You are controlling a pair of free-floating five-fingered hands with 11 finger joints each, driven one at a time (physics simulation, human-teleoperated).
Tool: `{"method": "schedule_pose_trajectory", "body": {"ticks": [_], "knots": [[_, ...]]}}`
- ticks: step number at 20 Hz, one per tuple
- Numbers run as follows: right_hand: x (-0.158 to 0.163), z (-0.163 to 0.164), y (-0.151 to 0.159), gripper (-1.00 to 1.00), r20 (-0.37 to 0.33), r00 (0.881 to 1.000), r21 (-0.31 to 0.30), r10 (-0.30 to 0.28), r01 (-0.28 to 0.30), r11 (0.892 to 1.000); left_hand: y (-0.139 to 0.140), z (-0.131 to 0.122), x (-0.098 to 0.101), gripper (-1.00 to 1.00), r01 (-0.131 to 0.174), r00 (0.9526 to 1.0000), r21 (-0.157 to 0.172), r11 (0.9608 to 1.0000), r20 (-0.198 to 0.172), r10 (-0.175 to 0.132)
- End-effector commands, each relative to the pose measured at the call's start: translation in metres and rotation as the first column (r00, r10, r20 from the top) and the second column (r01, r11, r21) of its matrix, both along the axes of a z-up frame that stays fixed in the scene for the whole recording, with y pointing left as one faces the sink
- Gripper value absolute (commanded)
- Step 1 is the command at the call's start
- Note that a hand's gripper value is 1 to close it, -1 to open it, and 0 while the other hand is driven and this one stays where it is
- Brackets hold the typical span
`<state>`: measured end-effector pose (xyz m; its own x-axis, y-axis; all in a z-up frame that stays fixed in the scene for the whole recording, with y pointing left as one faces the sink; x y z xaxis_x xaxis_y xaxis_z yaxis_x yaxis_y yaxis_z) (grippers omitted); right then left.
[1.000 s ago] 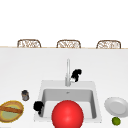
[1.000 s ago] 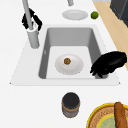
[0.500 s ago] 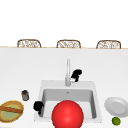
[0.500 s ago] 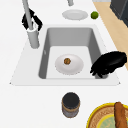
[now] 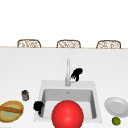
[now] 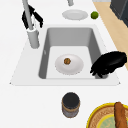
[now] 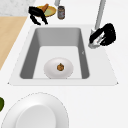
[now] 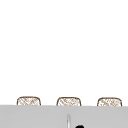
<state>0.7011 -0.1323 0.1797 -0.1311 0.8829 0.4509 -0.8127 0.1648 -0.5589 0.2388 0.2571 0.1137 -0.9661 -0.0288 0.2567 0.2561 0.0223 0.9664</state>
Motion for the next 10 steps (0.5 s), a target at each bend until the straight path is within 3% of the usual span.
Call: {"method": "schedule_pose_trajectory", "body": {"ticks": [1, 6, 10], "knots": [[0.008, 0.030, -0.015, -1.00, -0.008, 1.000, 0.000, -0.023, 0.023, 1.000, 0.000, 0.000, 0.000, 0.00, 0.000, 1.0000, 0.000, 1.0000, 0.000, 0.000], [0.006, 0.055, -0.031, -1.00, -0.010, 1.000, -0.024, 0.012, -0.013, 1.000, 0.000, 0.000, 0.000, 0.00, 0.000, 1.0000, 0.000, 1.0000, 0.000, 0.000], [0.002, 0.056, -0.041, -1.00, 0.000, 1.000, -0.072, 0.003, -0.003, 0.997, 0.000, 0.000, 0.000, 0.00, 0.000, 1.0000, 0.000, 1.0000, 0.000, 0.000]]}}
